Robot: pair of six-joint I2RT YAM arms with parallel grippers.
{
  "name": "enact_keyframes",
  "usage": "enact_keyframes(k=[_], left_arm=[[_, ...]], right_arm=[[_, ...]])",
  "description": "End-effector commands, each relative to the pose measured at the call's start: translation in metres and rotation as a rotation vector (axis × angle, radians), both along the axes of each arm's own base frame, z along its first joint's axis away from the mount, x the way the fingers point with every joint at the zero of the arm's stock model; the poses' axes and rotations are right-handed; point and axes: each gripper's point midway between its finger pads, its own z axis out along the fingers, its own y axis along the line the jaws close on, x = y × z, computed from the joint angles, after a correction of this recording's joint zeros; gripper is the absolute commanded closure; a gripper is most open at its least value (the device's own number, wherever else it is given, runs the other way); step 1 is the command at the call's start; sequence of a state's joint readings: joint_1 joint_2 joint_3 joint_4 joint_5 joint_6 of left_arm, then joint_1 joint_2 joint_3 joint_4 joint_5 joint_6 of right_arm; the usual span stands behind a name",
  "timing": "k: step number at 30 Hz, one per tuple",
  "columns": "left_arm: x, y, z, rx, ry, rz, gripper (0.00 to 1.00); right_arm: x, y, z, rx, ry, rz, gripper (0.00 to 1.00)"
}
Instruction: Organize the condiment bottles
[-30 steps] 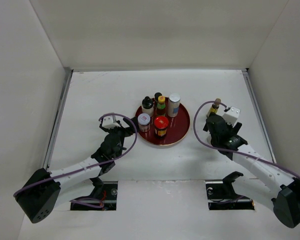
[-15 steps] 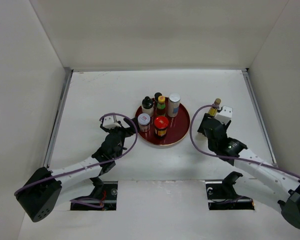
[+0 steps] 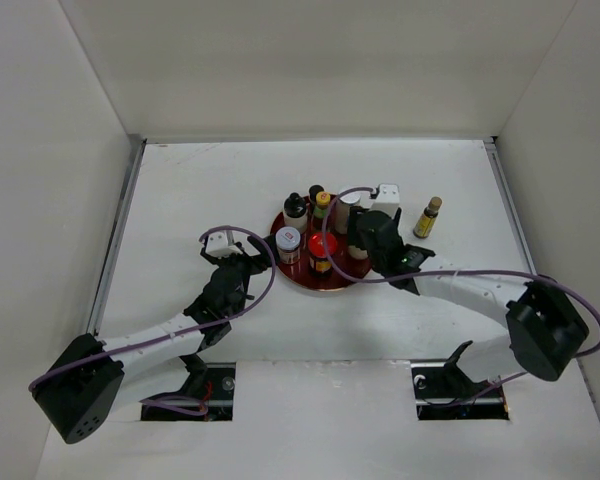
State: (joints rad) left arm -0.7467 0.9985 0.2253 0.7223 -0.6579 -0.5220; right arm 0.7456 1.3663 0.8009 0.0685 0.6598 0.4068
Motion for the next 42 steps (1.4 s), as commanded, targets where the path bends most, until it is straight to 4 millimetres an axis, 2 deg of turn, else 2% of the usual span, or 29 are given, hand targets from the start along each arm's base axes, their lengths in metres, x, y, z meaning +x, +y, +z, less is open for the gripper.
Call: enact_keyframes(k=[1, 7, 11, 13, 15, 18, 20, 22, 24, 26, 28, 33, 36, 40, 42], left_arm=[[0.002, -0.002, 0.019, -0.057, -0.05, -0.002, 0.0], [0.002, -0.001, 0.02, -0.059, -0.052, -0.001, 0.0], [0.002, -0.002, 0.018, -0.055, -0.048, -0.002, 0.0], [0.002, -0.001, 0.019, -0.057, -0.05, -0.002, 0.0], [0.001, 0.0, 0.02, -0.06, -0.053, -0.001, 0.0], [0.001, 0.0, 0.021, -0.061, -0.055, -0.001, 0.0], [0.002, -0.001, 0.019, -0.058, -0.051, -0.001, 0.0], [0.002, -0.002, 0.019, -0.057, -0.05, -0.004, 0.0], [0.002, -0.003, 0.019, -0.057, -0.05, -0.005, 0.0], [0.002, -0.003, 0.019, -0.057, -0.05, -0.005, 0.0], [0.002, -0.003, 0.019, -0.057, -0.05, -0.005, 0.0], [0.002, -0.003, 0.017, -0.053, -0.045, -0.005, 0.0], [0.002, -0.003, 0.018, -0.056, -0.049, -0.005, 0.0], [0.002, -0.003, 0.018, -0.056, -0.049, -0.005, 0.0], [0.002, -0.003, 0.018, -0.054, -0.047, -0.005, 0.0]], right_arm=[[0.03, 0.011, 0.053, 0.08, -0.157, -0.015, 0.39], [0.034, 0.009, 0.033, 0.067, -0.121, -0.023, 0.27], [0.032, 0.012, 0.029, 0.064, -0.107, -0.009, 0.17], [0.029, 0.009, 0.035, 0.072, -0.116, -0.009, 0.12], [0.022, 0.001, 0.051, 0.096, -0.141, -0.013, 0.05], [0.011, -0.024, 0.083, 0.149, -0.21, -0.045, 0.0], [0.009, -0.054, 0.098, 0.167, -0.244, -0.1, 0.0], [0.011, -0.089, 0.102, 0.163, -0.252, -0.177, 0.0], [0.015, -0.121, 0.099, 0.143, -0.244, -0.263, 0.0], [0.024, -0.157, 0.086, 0.105, -0.203, -0.361, 0.01], [0.032, -0.172, 0.076, 0.085, -0.167, -0.398, 0.02], [0.061, -0.182, 0.049, 0.099, -0.078, -0.398, 0.12], [0.071, -0.184, 0.038, 0.109, -0.049, -0.401, 0.2], [0.083, -0.187, 0.035, 0.116, -0.049, -0.409, 0.33], [0.089, -0.186, 0.032, 0.112, -0.043, -0.407, 0.36]])
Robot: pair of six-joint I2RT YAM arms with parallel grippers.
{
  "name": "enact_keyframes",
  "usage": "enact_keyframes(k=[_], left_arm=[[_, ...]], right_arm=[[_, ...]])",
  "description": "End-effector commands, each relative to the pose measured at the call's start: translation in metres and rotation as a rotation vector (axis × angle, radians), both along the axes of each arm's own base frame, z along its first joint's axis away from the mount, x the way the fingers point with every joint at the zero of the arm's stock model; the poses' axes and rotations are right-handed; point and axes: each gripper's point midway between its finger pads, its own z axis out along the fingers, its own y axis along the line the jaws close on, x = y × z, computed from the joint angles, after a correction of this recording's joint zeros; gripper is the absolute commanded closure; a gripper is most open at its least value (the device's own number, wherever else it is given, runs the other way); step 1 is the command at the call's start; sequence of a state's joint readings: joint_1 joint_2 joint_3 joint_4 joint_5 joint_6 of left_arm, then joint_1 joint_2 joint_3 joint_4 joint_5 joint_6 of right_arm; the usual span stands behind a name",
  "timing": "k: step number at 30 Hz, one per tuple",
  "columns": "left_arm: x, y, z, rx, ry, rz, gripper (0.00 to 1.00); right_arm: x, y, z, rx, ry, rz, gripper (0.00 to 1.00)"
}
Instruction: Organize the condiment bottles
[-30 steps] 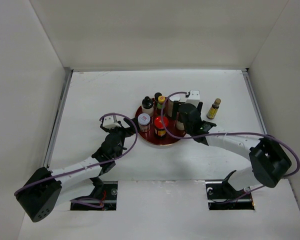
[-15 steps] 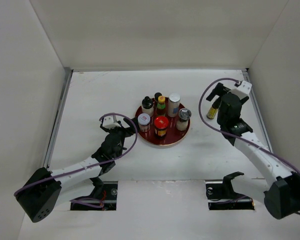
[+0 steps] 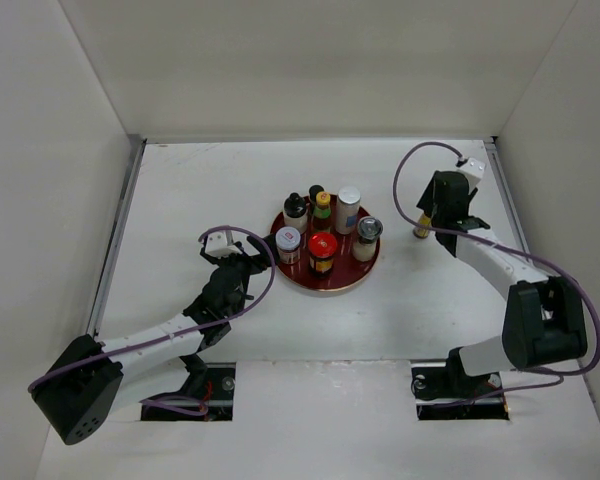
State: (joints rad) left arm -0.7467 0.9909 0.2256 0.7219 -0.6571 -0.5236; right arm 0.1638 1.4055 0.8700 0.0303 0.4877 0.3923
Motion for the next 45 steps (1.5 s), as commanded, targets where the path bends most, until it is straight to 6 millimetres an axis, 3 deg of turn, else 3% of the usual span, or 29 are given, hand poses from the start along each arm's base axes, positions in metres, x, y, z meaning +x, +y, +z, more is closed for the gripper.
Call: enact_keyframes(k=[1, 8, 10, 13, 17, 20, 23, 28, 34, 45], left_arm=[[0.002, -0.003, 0.015, -0.046, -0.04, -0.005, 0.0], [0.002, -0.002, 0.015, -0.049, -0.042, -0.003, 0.0], [0.002, -0.002, 0.014, -0.046, -0.04, -0.003, 0.0], [0.003, -0.003, 0.014, -0.045, -0.039, -0.005, 0.0], [0.002, -0.003, 0.015, -0.046, -0.04, -0.005, 0.0], [0.003, -0.003, 0.014, -0.045, -0.039, -0.005, 0.0], [0.003, -0.004, 0.014, -0.043, -0.037, -0.005, 0.0], [0.003, -0.003, 0.013, -0.042, -0.035, -0.003, 0.0], [0.003, -0.002, 0.014, -0.047, -0.039, 0.0, 0.0], [0.003, -0.003, 0.015, -0.048, -0.04, -0.005, 0.0]], right_arm=[[0.025, 0.005, 0.029, 0.033, -0.092, 0.012, 0.39], [0.024, 0.008, 0.014, 0.049, -0.048, 0.019, 0.48], [0.021, 0.007, 0.02, 0.046, -0.058, 0.011, 0.59], [0.012, 0.0, 0.043, 0.033, -0.117, -0.022, 0.74], [-0.011, 0.012, 0.098, 0.035, -0.258, -0.012, 0.77], [-0.039, 0.035, 0.145, 0.053, -0.371, 0.059, 0.77], [-0.064, 0.065, 0.176, 0.092, -0.432, 0.165, 0.76], [-0.094, 0.138, 0.201, 0.157, -0.468, 0.388, 0.75], [-0.088, 0.203, 0.199, 0.164, -0.456, 0.524, 0.75], [-0.056, 0.254, 0.14, 0.077, -0.36, 0.563, 0.75]])
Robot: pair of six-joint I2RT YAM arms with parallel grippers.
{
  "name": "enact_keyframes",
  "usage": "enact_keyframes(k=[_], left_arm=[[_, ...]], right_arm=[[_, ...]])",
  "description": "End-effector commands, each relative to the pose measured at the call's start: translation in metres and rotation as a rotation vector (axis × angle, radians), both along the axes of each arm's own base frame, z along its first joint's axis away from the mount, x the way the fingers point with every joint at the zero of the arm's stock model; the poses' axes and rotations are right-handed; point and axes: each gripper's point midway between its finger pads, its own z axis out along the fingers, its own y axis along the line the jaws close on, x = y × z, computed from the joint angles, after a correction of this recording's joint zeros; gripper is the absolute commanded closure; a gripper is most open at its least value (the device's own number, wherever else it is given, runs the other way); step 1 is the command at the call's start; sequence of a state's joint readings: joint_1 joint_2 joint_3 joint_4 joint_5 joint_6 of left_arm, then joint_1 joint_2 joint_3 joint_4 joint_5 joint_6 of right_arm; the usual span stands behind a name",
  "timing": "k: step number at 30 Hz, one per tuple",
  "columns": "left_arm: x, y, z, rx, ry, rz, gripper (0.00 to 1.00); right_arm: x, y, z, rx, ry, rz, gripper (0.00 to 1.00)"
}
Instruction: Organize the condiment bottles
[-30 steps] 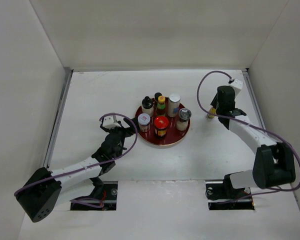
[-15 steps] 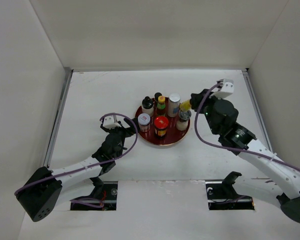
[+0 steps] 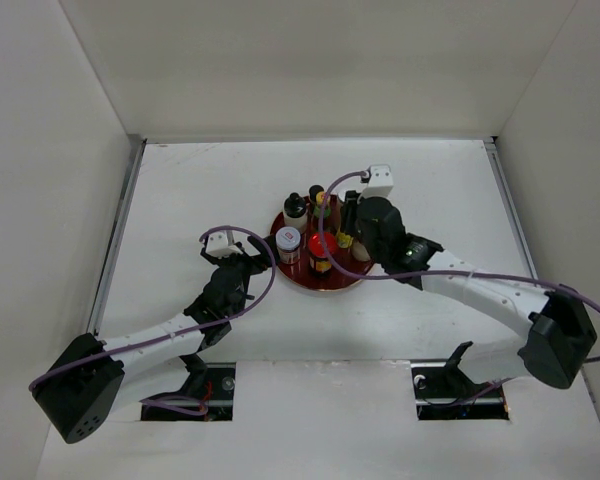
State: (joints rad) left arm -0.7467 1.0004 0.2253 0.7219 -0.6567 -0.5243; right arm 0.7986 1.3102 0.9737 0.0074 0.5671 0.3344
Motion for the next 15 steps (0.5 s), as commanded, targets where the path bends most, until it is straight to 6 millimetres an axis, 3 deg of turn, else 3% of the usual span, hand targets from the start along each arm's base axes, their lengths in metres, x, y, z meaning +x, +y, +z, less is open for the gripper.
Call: enact_keyframes(k=[1, 8, 15], left_arm=[[0.003, -0.002, 0.018, -0.054, -0.047, -0.004, 0.0], [0.002, -0.003, 0.017, -0.052, -0.045, -0.006, 0.0], [0.002, -0.003, 0.019, -0.056, -0.049, -0.006, 0.0]], right_arm=[[0.015, 0.021, 0.055, 0.12, -0.157, -0.009, 0.75], [0.031, 0.044, 0.0, 0.037, -0.11, -0.022, 0.75], [0.043, 0.051, -0.036, -0.02, -0.077, -0.055, 0.73]])
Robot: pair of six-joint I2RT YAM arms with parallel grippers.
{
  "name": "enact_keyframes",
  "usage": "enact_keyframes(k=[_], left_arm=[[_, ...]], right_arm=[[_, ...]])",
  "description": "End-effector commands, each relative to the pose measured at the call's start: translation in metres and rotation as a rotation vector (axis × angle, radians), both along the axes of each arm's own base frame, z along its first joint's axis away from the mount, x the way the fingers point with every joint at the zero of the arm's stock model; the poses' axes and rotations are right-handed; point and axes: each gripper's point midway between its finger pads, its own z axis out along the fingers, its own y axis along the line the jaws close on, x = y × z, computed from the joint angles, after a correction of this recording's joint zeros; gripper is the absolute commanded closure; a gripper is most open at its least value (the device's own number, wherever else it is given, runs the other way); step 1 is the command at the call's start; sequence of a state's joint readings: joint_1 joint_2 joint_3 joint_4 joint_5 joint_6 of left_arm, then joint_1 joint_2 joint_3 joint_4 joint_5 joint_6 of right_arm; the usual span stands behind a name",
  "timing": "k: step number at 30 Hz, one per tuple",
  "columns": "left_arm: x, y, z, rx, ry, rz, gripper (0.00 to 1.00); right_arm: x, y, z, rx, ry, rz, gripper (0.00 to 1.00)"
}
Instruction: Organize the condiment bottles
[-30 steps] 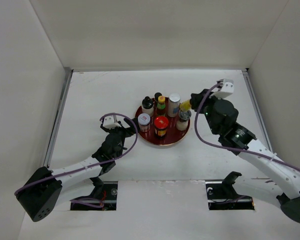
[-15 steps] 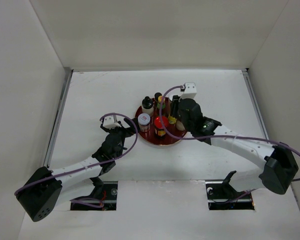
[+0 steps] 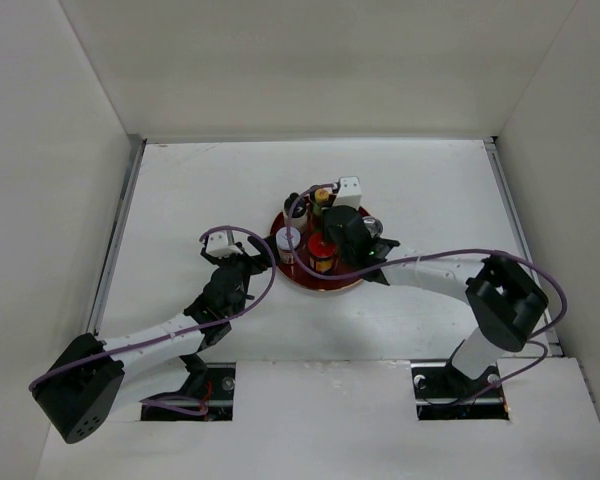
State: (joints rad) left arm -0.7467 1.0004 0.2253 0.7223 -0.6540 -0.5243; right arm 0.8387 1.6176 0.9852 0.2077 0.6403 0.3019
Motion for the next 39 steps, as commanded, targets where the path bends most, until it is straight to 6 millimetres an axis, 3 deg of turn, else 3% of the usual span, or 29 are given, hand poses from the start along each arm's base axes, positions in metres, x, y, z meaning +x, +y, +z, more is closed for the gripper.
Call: enact_keyframes(k=[1, 5, 8, 16, 17, 20, 24, 29, 39], left_arm=[[0.002, -0.002, 0.019, -0.057, -0.05, -0.003, 0.0], [0.002, -0.003, 0.019, -0.056, -0.049, -0.005, 0.0], [0.002, -0.003, 0.018, -0.052, -0.045, -0.001, 0.0], [0.004, 0.0, 0.018, -0.041, -0.036, 0.018, 0.0], [0.004, -0.001, 0.018, -0.04, -0.035, 0.019, 0.0], [0.005, -0.002, 0.018, -0.033, -0.027, 0.017, 0.0], [0.01, -0.006, 0.016, 0.004, 0.007, 0.022, 0.0], [0.017, -0.001, 0.012, 0.047, 0.057, 0.065, 0.0], [0.019, 0.015, 0.004, 0.048, 0.068, 0.152, 0.0]], right_arm=[[0.015, 0.012, 0.04, 0.091, -0.117, -0.036, 0.7], [0.013, 0.006, 0.043, 0.104, -0.124, -0.054, 0.5], [0.008, -0.002, 0.064, 0.135, -0.155, -0.069, 0.35], [-0.028, -0.04, 0.122, 0.218, -0.226, -0.083, 0.16], [-0.035, -0.046, 0.125, 0.223, -0.228, -0.085, 0.0], [-0.052, -0.069, 0.125, 0.247, -0.236, -0.107, 0.0], [-0.067, -0.113, 0.112, 0.314, -0.251, -0.178, 0.0], [-0.077, -0.16, 0.071, 0.398, -0.233, -0.301, 0.0], [-0.08, -0.204, 0.006, 0.445, -0.166, -0.472, 0.0]])
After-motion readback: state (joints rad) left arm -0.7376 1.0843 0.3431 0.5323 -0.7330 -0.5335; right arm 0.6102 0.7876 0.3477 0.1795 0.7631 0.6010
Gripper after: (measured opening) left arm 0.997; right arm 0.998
